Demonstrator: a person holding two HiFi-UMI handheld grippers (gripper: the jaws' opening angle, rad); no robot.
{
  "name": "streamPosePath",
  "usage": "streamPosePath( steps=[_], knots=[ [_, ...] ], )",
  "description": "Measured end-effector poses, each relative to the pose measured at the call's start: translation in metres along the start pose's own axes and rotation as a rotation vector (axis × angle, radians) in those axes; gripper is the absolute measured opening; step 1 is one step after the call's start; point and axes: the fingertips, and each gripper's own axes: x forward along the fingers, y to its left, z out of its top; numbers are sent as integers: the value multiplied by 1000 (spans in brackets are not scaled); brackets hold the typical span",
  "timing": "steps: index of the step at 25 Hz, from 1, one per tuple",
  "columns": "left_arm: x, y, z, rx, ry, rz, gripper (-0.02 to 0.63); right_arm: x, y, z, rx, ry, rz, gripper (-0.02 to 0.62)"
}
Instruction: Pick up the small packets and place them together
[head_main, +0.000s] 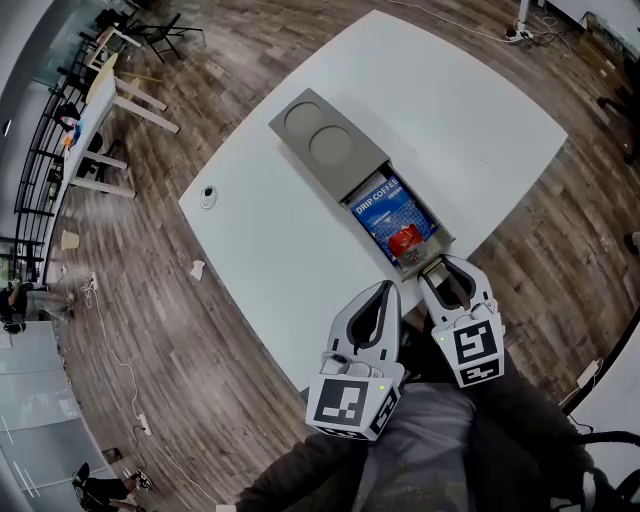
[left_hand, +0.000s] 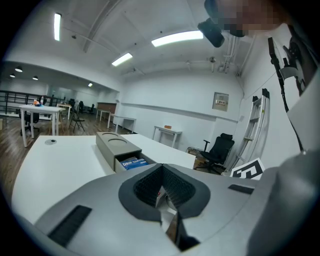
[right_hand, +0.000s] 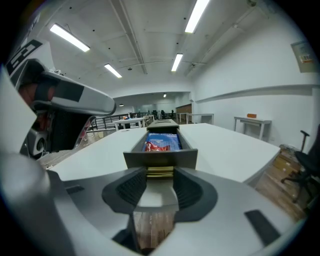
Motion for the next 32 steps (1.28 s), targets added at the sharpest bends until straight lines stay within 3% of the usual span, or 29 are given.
streamPosePath(
  steps=[12, 20, 24, 32],
  knots=[
    [0, -22, -9, 37, 44, -62, 3, -18, 6, -18, 42, 0, -7, 175],
    [-5, -21, -11, 39, 49, -57, 3, -20, 6, -19, 74, -25, -5, 175],
    [-8, -21, -7, 41, 44, -52, 3, -22, 8, -27, 120, 22, 29, 176],
    [-8, -29, 12, 34, 25, -87, 3, -47, 15, -10, 67, 38, 55, 181]
  ],
)
